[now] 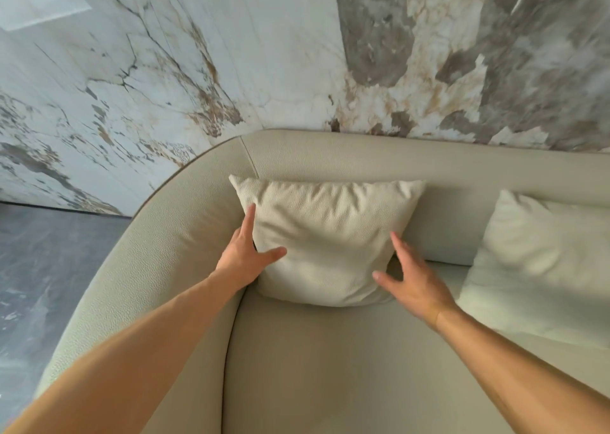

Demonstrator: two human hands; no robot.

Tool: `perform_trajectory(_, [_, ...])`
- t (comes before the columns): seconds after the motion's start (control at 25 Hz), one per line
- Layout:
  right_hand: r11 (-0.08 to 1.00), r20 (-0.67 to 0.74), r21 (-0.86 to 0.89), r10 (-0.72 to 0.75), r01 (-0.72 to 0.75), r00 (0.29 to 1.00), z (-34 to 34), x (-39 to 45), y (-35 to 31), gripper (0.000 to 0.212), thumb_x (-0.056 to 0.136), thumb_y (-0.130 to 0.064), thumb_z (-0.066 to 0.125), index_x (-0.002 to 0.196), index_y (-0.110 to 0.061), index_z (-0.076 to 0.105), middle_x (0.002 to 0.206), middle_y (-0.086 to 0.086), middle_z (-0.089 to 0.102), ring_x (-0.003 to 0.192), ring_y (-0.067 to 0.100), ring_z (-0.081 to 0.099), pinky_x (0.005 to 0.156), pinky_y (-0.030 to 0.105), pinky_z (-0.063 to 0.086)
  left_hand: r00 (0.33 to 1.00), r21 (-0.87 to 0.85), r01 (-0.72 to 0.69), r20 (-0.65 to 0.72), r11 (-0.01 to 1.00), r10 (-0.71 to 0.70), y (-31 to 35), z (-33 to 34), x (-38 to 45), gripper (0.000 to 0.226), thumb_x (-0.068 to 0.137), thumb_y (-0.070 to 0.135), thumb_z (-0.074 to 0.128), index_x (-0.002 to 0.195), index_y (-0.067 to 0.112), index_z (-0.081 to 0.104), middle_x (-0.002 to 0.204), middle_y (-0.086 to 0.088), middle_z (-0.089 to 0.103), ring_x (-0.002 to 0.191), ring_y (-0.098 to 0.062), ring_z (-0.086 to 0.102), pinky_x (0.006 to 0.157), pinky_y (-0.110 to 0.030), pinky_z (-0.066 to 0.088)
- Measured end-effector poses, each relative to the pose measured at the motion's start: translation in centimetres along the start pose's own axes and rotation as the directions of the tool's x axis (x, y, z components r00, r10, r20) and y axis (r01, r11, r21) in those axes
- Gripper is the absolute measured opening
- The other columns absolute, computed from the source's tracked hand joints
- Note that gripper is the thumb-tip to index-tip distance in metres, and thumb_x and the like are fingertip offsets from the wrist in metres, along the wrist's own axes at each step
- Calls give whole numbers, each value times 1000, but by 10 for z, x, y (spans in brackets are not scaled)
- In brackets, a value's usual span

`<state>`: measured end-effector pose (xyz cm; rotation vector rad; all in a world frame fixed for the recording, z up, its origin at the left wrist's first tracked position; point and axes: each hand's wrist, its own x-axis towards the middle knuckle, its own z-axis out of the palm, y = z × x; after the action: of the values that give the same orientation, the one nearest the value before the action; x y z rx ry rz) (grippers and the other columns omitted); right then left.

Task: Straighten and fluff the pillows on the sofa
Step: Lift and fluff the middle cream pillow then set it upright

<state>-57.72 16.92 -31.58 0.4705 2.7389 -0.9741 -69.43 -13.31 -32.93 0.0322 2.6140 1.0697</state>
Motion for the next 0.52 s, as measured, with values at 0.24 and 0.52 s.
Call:
perform_trajectory(0.24, [913, -63, -407, -13, -14, 998, -66, -77, -14, 84, 84, -71, 42, 149, -47, -4, 163, -8, 2, 150, 27, 2, 115, 54, 17, 979, 307, -194, 5, 932, 203, 54, -37, -75, 113, 69, 71, 67, 151, 49, -6, 164, 11, 11, 151, -17, 10, 116, -49, 22])
perform_trajectory(0.52, [865, -145, -501, -51, -29, 988, -153, -134, -11, 82, 82, -77, 34, 148, -50, -7, 162, -10, -12, 149, 27, -10, 116, 55, 8, 909, 530, -402, 136, 746, 393, 125, -51, -142, 111, 64, 89, 49, 139, 56, -26, 162, 16, -12, 151, -14, -12, 122, -46, 0])
